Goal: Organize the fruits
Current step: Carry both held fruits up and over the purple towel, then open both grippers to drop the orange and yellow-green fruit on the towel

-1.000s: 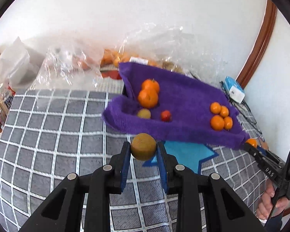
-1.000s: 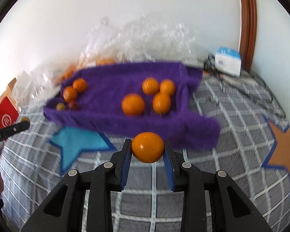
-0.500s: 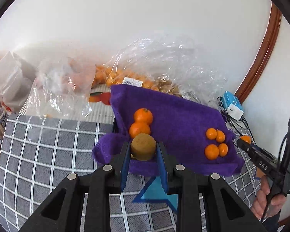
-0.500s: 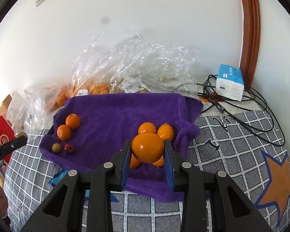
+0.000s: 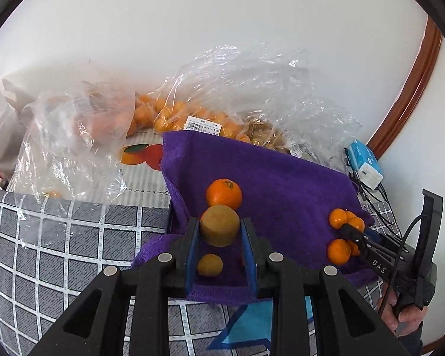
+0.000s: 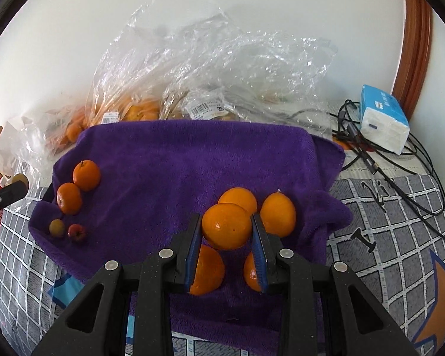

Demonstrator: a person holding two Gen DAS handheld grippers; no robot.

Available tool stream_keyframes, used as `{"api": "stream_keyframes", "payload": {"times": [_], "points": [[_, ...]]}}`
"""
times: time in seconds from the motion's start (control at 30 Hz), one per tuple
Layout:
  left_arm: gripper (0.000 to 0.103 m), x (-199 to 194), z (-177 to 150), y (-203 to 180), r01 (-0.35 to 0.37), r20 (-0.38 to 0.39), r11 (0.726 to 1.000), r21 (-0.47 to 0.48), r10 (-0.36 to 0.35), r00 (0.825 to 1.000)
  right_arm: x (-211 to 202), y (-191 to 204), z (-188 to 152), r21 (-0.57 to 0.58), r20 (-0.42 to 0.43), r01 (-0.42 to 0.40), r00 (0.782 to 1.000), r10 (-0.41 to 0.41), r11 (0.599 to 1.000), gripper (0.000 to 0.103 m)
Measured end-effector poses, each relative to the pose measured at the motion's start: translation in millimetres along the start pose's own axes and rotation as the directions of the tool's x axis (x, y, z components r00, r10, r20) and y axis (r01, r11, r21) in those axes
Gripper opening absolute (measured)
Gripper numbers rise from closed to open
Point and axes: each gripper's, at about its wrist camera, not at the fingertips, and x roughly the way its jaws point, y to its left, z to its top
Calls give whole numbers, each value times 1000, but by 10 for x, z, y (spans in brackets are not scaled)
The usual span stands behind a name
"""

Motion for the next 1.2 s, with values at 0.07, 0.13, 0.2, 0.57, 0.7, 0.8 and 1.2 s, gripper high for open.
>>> {"api": "stream_keyframes", "payload": {"times": [0.07, 0.13, 0.2, 0.57, 0.7, 0.8, 1.2], "points": [[26, 48, 10, 20, 2, -3, 1000, -1, -2, 1000, 47, 8, -9, -2, -10, -6, 1000, 6, 1000, 32], [26, 90, 21, 35, 5, -5, 1000, -2, -5, 1000, 108, 23, -14, -6, -19, -8, 1000, 8, 1000, 32], [26, 123, 30, 46, 10, -7, 1000, -5, -10, 1000, 157, 34, -24, -5, -24, -8, 1000, 8, 1000, 32], [26, 196, 22, 153, 29, -30, 999, -31, -30, 999, 255, -9, 18, -3, -40, -43, 998, 43, 999, 32], [26, 213, -28, 141, 46, -44, 998, -38, -48, 998, 219, -34, 13, 1, -45, -48, 998, 48, 999, 33], [26, 250, -44, 41, 60, -56, 998, -24, -61, 997, 157, -68, -4, 6, -34, -40, 999, 41, 999, 36], [26, 599, -93, -361, 38, -133, 999, 18, -35, 990, -9, -206, -97, 4, -9, -58, 998, 58, 998, 38]]}}
